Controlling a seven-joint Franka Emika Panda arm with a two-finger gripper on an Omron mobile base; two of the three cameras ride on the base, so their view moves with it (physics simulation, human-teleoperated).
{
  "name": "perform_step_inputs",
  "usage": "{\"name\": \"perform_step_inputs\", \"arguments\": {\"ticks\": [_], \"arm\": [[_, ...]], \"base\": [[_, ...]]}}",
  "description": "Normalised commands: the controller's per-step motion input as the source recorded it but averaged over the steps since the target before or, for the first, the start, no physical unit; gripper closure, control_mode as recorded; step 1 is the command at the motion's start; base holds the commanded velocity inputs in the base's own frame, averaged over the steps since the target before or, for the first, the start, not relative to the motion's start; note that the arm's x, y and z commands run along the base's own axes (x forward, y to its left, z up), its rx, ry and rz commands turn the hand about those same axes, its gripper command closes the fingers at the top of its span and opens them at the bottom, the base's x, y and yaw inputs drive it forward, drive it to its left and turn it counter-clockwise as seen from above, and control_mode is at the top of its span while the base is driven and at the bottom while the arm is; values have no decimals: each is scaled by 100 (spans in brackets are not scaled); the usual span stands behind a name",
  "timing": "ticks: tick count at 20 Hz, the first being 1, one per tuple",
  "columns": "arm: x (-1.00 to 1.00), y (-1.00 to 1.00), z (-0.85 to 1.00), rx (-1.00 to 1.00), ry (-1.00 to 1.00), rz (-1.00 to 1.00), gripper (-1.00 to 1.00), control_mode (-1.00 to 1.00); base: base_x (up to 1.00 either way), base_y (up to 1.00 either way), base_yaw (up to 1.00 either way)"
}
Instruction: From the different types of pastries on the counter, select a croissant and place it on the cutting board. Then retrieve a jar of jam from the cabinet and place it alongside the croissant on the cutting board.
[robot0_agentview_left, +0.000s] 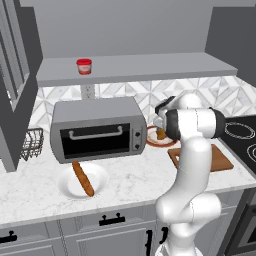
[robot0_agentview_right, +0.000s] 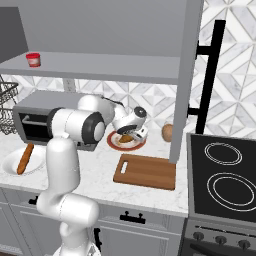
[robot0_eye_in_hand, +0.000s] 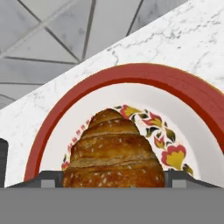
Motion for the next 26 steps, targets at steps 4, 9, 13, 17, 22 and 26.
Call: {"name": "perform_step_inputs", "arguments": {"ticks": [4, 9, 13, 17, 22, 26], "arm": [[-13, -4, 46, 7, 0, 0, 100, -100], [-30, 0, 25, 0, 5, 1, 100, -100], [-43, -3, 15, 0, 14, 4, 100, -100], [-39, -4, 36, 0, 11, 3, 100, -100], [-45, -3, 32, -3, 8, 2, 100, -100], [-66, -17, 5, -8, 2, 3, 100, -100]], "base": [[0, 0, 0], [0, 0, 0], [0, 0, 0], [0, 0, 0], [0, 0, 0], [0, 0, 0]]}}
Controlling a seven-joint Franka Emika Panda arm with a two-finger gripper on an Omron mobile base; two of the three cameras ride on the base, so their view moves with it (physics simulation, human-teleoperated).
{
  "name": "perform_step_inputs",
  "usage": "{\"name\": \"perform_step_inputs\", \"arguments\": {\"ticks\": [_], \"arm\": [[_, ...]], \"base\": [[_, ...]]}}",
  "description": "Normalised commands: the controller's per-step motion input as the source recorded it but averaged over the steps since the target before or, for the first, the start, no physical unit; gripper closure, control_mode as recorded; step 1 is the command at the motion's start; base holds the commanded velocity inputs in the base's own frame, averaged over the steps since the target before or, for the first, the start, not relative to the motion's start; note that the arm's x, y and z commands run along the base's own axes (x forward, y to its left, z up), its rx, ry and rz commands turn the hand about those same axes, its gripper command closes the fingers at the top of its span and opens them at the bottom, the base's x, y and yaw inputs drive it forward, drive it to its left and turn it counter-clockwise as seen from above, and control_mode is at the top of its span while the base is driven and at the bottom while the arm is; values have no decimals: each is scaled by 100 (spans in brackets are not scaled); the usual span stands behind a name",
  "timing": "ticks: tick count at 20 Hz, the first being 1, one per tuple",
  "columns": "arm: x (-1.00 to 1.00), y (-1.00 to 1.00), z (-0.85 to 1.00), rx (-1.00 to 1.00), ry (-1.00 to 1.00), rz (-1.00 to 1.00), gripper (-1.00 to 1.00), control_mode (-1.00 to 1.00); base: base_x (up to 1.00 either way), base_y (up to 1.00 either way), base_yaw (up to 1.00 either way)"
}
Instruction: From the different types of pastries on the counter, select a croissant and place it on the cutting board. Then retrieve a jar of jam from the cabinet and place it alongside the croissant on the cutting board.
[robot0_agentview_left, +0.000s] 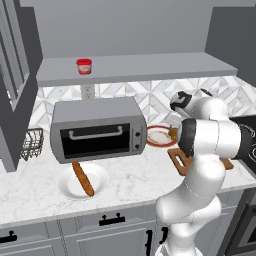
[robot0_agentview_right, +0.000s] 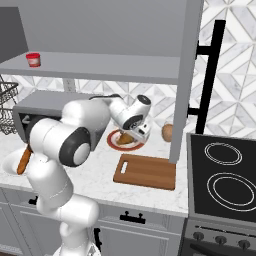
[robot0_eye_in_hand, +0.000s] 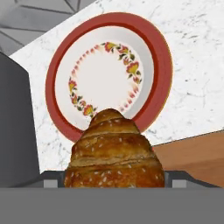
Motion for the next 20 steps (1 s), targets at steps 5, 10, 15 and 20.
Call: {"name": "perform_step_inputs", "arguments": {"ticks": [5, 10, 15, 20], "arm": [[-76, -25, 0, -12, 0, 1, 100, -100], [-68, -34, 0, -9, -5, 0, 100, -100], [-33, -49, 0, -3, -4, 0, 100, -100], [-1, -59, 0, -1, 0, 0, 100, -100]], "base": [[0, 0, 0], [0, 0, 0], [0, 0, 0], [0, 0, 0]]}}
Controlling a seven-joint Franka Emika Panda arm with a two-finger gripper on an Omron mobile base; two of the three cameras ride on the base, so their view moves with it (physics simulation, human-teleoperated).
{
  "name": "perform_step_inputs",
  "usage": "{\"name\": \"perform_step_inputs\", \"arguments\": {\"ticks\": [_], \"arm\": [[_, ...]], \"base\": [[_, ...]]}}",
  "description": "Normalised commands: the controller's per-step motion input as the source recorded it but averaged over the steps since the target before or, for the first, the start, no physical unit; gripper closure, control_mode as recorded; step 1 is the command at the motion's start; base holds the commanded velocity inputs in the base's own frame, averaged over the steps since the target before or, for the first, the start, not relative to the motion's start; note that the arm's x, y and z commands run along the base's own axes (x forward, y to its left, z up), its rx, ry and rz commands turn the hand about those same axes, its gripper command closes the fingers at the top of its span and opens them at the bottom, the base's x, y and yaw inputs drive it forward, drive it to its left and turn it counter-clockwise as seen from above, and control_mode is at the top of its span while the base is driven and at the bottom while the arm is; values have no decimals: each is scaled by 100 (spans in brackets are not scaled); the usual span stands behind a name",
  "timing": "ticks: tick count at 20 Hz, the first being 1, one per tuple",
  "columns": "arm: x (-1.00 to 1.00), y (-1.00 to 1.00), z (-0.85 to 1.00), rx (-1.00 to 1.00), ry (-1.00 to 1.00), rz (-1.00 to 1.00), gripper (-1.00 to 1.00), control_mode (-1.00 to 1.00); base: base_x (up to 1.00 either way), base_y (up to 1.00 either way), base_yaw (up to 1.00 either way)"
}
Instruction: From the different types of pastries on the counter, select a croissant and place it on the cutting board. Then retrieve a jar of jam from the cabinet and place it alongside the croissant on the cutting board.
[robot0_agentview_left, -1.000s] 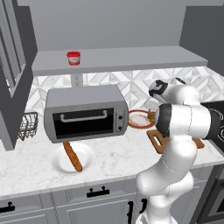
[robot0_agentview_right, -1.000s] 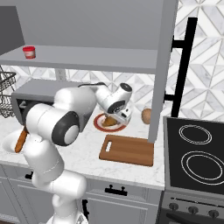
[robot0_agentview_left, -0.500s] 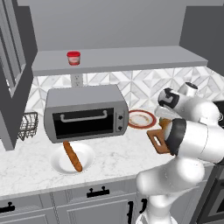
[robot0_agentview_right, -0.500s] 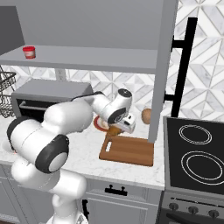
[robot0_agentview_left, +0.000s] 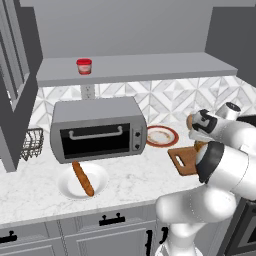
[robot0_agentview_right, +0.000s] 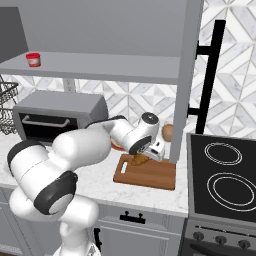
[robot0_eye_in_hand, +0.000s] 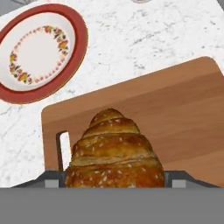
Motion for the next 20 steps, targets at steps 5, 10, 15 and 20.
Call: {"name": "perform_step_inputs", "arguments": {"ticks": [5, 10, 15, 20], "arm": [[0, -52, -2, -8, 2, 0, 100, -100], [-5, -16, -26, -13, 3, 0, 100, -100], [0, -10, -23, -6, 0, 0, 100, -100], [0, 0, 0, 0, 0, 0, 100, -100]], "base": [[0, 0, 0], [0, 0, 0], [0, 0, 0], [0, 0, 0]]}}
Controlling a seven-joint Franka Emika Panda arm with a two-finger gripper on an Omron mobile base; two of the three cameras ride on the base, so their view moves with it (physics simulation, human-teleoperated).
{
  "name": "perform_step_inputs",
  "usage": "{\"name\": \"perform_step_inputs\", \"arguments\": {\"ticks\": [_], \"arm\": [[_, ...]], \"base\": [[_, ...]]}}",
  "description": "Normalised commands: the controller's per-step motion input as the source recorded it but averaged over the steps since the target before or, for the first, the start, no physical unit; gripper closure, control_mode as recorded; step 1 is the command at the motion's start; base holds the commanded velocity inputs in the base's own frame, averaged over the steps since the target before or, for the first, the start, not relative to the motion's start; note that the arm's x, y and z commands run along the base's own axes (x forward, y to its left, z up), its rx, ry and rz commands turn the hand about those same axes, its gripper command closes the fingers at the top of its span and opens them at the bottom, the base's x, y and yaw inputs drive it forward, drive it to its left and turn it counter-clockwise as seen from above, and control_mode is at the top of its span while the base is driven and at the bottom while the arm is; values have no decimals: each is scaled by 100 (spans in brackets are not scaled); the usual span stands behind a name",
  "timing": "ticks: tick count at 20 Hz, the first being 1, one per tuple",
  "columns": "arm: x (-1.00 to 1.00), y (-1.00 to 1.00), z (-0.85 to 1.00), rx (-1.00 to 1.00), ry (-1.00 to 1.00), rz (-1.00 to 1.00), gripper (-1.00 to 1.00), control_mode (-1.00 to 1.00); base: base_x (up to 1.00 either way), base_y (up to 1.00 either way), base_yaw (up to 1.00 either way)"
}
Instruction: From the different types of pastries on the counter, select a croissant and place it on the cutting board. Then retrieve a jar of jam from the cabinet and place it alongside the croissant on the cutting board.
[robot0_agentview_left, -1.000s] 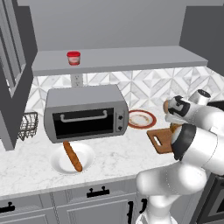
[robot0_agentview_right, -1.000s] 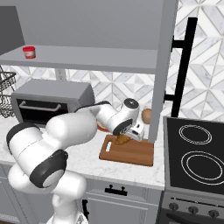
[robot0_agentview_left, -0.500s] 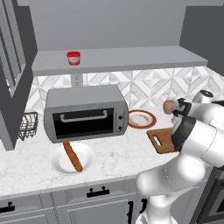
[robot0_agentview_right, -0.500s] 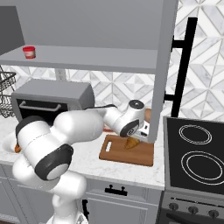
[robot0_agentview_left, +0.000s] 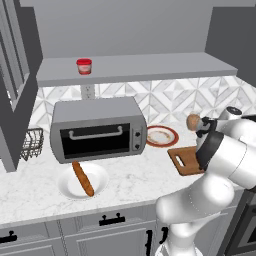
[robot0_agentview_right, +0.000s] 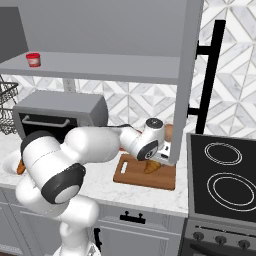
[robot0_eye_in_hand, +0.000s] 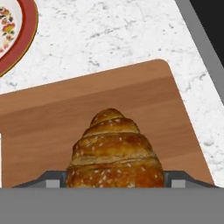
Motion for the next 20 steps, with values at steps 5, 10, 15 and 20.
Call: {"name": "perform_step_inputs", "arguments": {"ticks": [5, 10, 15, 20], "arm": [[0, 6, -7, 6, 0, 0, -100, -100], [0, 1, -1, 3, 0, 0, -100, -100], [-6, 0, 10, 0, -2, 0, -100, -100], [-13, 0, 35, 0, -3, 0, -100, -100]], "base": [[0, 0, 0], [0, 0, 0], [0, 0, 0], [0, 0, 0]]}}
